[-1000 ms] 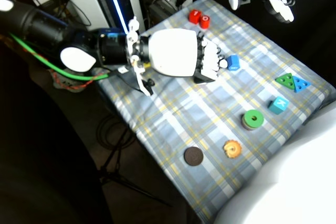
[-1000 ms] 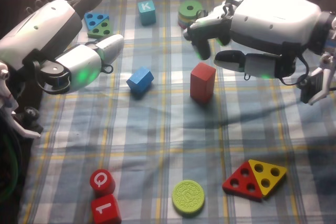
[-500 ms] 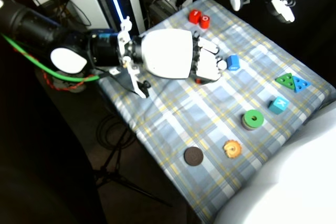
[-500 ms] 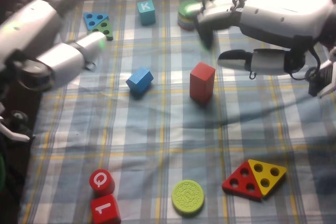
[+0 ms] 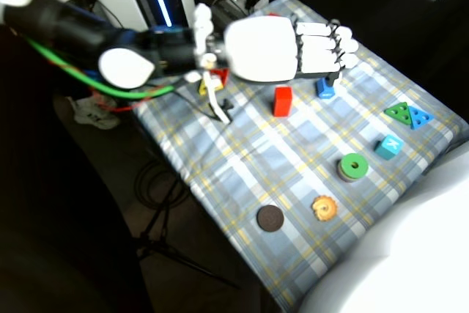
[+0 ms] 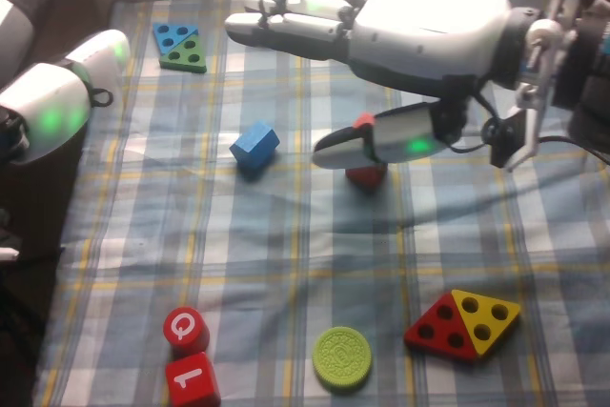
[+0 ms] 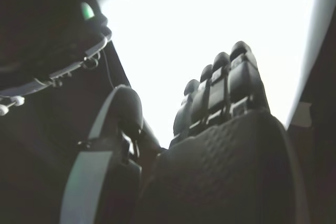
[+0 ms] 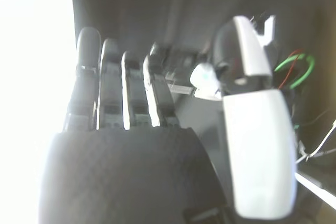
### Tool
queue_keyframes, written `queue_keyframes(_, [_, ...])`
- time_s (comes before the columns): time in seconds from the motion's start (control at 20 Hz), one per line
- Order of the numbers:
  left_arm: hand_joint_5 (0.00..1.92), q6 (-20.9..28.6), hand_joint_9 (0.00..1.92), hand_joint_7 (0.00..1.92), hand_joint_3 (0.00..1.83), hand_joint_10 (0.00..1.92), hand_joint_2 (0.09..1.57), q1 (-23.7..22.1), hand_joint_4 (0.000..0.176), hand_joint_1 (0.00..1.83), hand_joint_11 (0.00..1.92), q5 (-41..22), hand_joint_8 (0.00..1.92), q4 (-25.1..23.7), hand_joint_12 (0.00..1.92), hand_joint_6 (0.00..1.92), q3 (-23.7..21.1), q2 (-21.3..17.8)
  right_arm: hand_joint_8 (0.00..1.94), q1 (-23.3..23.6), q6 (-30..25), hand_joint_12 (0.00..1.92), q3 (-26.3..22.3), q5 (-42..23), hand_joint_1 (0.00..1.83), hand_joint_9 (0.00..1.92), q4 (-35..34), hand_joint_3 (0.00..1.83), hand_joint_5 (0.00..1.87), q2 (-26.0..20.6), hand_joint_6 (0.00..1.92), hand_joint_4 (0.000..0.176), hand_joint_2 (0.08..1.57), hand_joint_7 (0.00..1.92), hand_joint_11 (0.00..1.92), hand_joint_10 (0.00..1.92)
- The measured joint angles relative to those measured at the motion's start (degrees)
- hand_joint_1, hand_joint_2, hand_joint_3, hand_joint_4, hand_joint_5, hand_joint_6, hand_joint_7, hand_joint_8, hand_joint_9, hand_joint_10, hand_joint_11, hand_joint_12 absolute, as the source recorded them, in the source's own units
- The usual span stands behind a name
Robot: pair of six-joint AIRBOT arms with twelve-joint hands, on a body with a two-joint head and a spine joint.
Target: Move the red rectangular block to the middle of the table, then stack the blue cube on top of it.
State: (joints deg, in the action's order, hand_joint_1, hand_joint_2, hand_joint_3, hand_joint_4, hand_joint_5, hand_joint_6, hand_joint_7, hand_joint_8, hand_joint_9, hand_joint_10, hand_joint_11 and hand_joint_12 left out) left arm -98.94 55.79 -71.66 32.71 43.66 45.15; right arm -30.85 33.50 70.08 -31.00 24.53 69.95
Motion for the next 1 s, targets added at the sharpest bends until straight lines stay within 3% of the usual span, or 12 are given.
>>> queue_keyframes(0.05, [0.00, 0.7, 0.00, 0.00, 0.00, 0.00, 1.55, 0.4, 0.094, 0.60, 0.00, -0.7, 0.00, 0.3, 0.00, 0.00, -0.2, -0.1, 0.00, 0.0, 0.7, 0.83, 0.1, 0.2, 0.65, 0.15, -0.3, 0.00, 0.06, 0.5, 0.00, 0.059, 1.11, 0.11, 0.00, 0.03])
queue_keyframes(0.1, [0.00, 1.9, 0.00, 0.00, 0.01, 0.00, 1.56, 1.1, 0.088, 0.61, 0.00, -1.6, 0.00, 0.4, 0.00, 0.00, -0.2, -0.1, 0.00, 0.0, 1.6, 0.85, 0.2, 0.9, 0.67, 0.12, -0.3, 0.00, 0.05, 1.3, 0.00, 0.049, 1.13, 0.06, 0.00, 0.01])
queue_keyframes(0.15, [0.00, 3.0, 0.00, 0.00, 0.01, 0.00, 1.56, 1.8, 0.090, 0.61, 0.00, -2.5, 0.00, 0.6, 0.00, 0.00, -0.2, -0.1, 0.00, 0.0, 2.8, 0.69, 0.3, 2.0, 0.66, 0.11, -0.3, 0.00, 0.04, 2.2, 0.00, 0.051, 1.15, 0.05, 0.00, 0.01])
queue_keyframes(0.2, [0.00, 3.5, 0.00, 0.00, 0.01, 0.00, 1.56, 2.5, 0.088, 0.61, 0.00, -3.2, 0.00, 0.8, 0.00, 0.00, -0.2, -0.2, 0.01, 0.2, 4.0, 0.79, 0.7, 3.3, 0.69, 0.17, -0.3, 0.00, 0.07, 3.2, 0.01, 0.025, 1.15, 0.09, 0.00, 0.04])
queue_keyframes(0.3, [0.00, 3.7, 0.00, 0.00, 0.01, 0.00, 1.57, 3.2, 0.079, 0.61, 0.00, -4.5, 0.00, 1.7, 0.00, 0.00, -0.4, -0.2, 0.01, 0.7, 7.3, 0.88, 1.2, 5.4, 0.71, 0.20, -1.4, 0.00, 0.14, 4.8, 0.02, 0.000, 1.16, 0.16, 0.00, 0.07])
queue_keyframes(0.4, [0.00, 3.9, 0.00, 0.00, 0.02, 0.00, 1.56, 3.6, 0.067, 0.66, 0.00, -5.6, 0.00, 2.0, 0.00, 0.00, -0.6, -0.2, 0.02, 1.1, 8.5, 1.23, 2.3, 6.6, 0.73, 0.12, -2.0, 0.00, 0.24, 6.4, 0.02, 0.000, 1.15, 0.27, 0.00, 0.62])
queue_keyframes(0.5, [0.00, 5.0, 0.00, 0.00, 0.02, 0.00, 1.56, 3.9, 0.075, 0.69, 0.00, -6.6, 0.00, 1.9, 0.00, 0.00, -0.6, -0.2, 0.02, 1.4, 9.0, 1.50, 3.7, 8.5, 0.76, 0.12, -2.1, 0.00, 0.32, 7.8, 0.04, 0.000, 1.13, 0.36, 0.00, 0.92])
queue_keyframes(0.6, [0.00, 5.9, 0.00, 0.00, 0.01, 0.00, 1.56, 4.8, 0.077, 0.72, 0.00, -7.8, 0.00, 2.0, 0.00, 0.00, -0.6, -0.2, 0.02, 1.9, 10.1, 1.45, 4.6, 10.2, 0.76, 0.11, -2.2, 0.00, 0.35, 8.8, 0.04, 0.000, 1.14, 0.39, 0.00, 0.88])
queue_keyframes(0.85, [0.00, 6.5, 0.00, 0.00, 0.00, 0.00, 1.54, 5.3, 0.059, 0.82, 0.00, -8.8, 0.00, 2.6, 0.00, 0.00, -0.6, -0.2, 0.02, 2.2, 10.1, 1.61, 7.3, 13.2, 0.65, 0.15, -2.4, 0.01, 0.43, 11.4, 0.03, 0.000, 1.21, 0.49, 0.00, 0.99])
queue_keyframes(0.9, [0.00, 6.5, 0.00, 0.00, 0.00, 0.00, 1.54, 5.3, 0.049, 0.82, 0.00, -8.8, 0.00, 2.5, 0.00, 0.00, -0.6, -0.2, 0.01, 2.2, 10.1, 1.56, 7.6, 13.4, 0.63, 0.16, -2.4, 0.00, 0.43, 11.6, 0.02, 0.000, 1.22, 0.50, 0.00, 0.96])
queue_keyframes(0.95, [0.00, 6.8, 0.00, 0.00, 0.00, 0.00, 1.54, 5.3, 0.066, 0.80, 0.00, -8.8, 0.00, 2.5, 0.00, 0.00, -0.6, -0.2, 0.02, 2.2, 10.2, 1.53, 7.8, 13.6, 0.63, 0.17, -2.5, 0.00, 0.44, 11.9, 0.02, 0.000, 1.23, 0.52, 0.00, 0.95])
queue_keyframes(1.0, [0.00, 6.9, 0.00, 0.00, 0.00, 0.00, 1.54, 5.3, 0.053, 0.80, 0.00, -8.8, 0.00, 2.5, 0.00, 0.00, -0.6, -0.2, 0.01, 2.2, 10.1, 1.40, 8.1, 13.7, 0.62, 0.13, -2.5, 0.00, 0.42, 12.1, 0.01, 0.000, 1.24, 0.51, 0.00, 0.93])
